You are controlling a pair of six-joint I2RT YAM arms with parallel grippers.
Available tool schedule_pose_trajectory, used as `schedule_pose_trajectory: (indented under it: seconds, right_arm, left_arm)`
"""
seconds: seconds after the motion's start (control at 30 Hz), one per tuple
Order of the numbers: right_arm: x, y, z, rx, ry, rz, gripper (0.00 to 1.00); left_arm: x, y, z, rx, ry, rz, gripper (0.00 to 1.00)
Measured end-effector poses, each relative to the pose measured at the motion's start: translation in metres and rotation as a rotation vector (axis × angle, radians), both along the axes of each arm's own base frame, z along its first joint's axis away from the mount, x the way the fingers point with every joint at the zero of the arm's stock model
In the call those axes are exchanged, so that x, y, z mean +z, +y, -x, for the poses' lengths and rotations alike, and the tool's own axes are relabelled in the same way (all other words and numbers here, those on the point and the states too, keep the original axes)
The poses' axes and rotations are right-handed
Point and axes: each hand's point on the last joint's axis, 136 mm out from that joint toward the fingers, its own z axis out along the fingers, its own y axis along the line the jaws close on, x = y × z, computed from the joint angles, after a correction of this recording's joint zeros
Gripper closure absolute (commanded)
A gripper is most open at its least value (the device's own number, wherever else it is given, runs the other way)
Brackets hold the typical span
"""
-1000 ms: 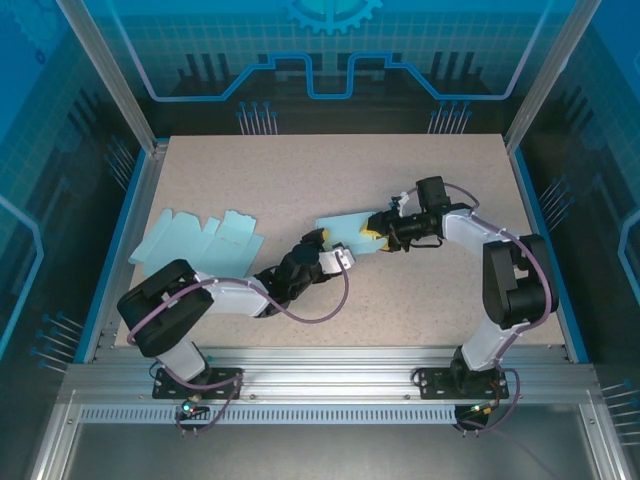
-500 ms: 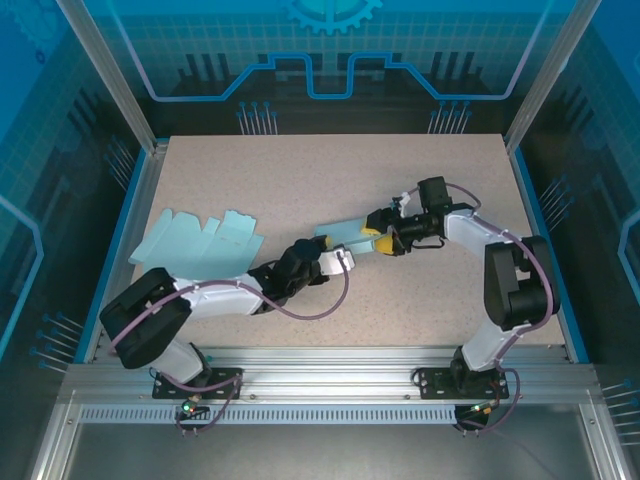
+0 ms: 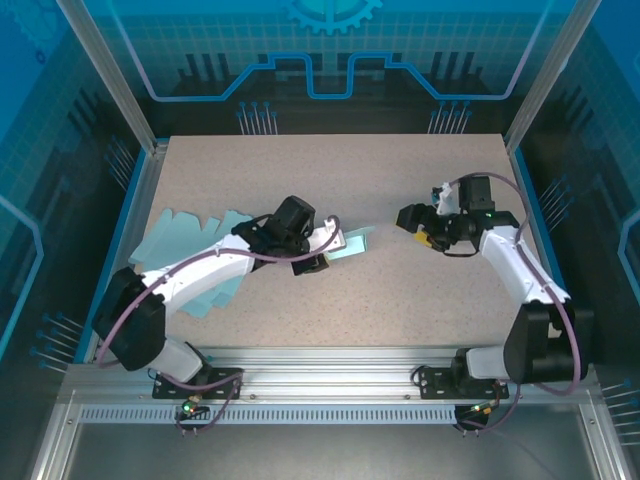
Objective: Fold the paper box
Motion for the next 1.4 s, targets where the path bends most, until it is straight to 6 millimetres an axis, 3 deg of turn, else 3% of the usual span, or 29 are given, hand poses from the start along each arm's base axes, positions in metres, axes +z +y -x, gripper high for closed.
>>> schedule_pose_trajectory:
  seconds: [0.2, 0.33, 0.47, 0.5, 0.57, 0.67, 0.93, 1.03, 1.23, 1.4]
  right_arm:
    - [0.021, 0.000, 0.014, 0.082, -0.105, 0.160, 0.00]
    - [0.034, 0.008, 0.019, 0.147, -0.186, 0.264, 0.00]
    - [0.033, 0.014, 0.021, 0.197, -0.229, 0.348, 0.01]
    - [0.031, 0.014, 0.021, 0.208, -0.233, 0.363, 0.12]
    - [0.028, 0.017, 0.019, 0.233, -0.242, 0.376, 0.26]
    - [0.021, 0.026, 0.016, 0.281, -0.243, 0.374, 0.40]
    - [-0.009, 0.047, 0.010, 0.391, -0.195, 0.367, 0.39]
    - [-0.014, 0.049, 0.005, 0.406, -0.197, 0.373, 0.31]
    - [-0.003, 0.057, -0.002, 0.446, -0.271, 0.376, 0.30]
    - [0.001, 0.066, 0.000, 0.500, -0.314, 0.383, 0.31]
  left_arm:
    - [-0.028, -0.005, 0.005, -0.054, 0.187, -0.048, 0.60]
    - [-0.028, -0.015, -0.001, -0.105, 0.231, -0.042, 0.57]
    - [-0.031, -0.023, -0.010, -0.139, 0.265, -0.043, 0.55]
    - [-0.032, -0.024, -0.011, -0.146, 0.269, -0.044, 0.54]
    - [-0.032, -0.024, -0.014, -0.157, 0.270, -0.047, 0.52]
    - [-0.032, -0.024, -0.015, -0.168, 0.269, -0.054, 0.42]
    - [-0.032, -0.025, -0.017, -0.172, 0.255, -0.054, 0.24]
    - [-0.028, -0.027, -0.022, -0.167, 0.223, -0.042, 0.19]
    - [-0.005, -0.027, -0.024, -0.155, 0.151, 0.001, 0.18]
    - [0.026, -0.022, -0.019, -0.112, 0.094, 0.078, 0.28]
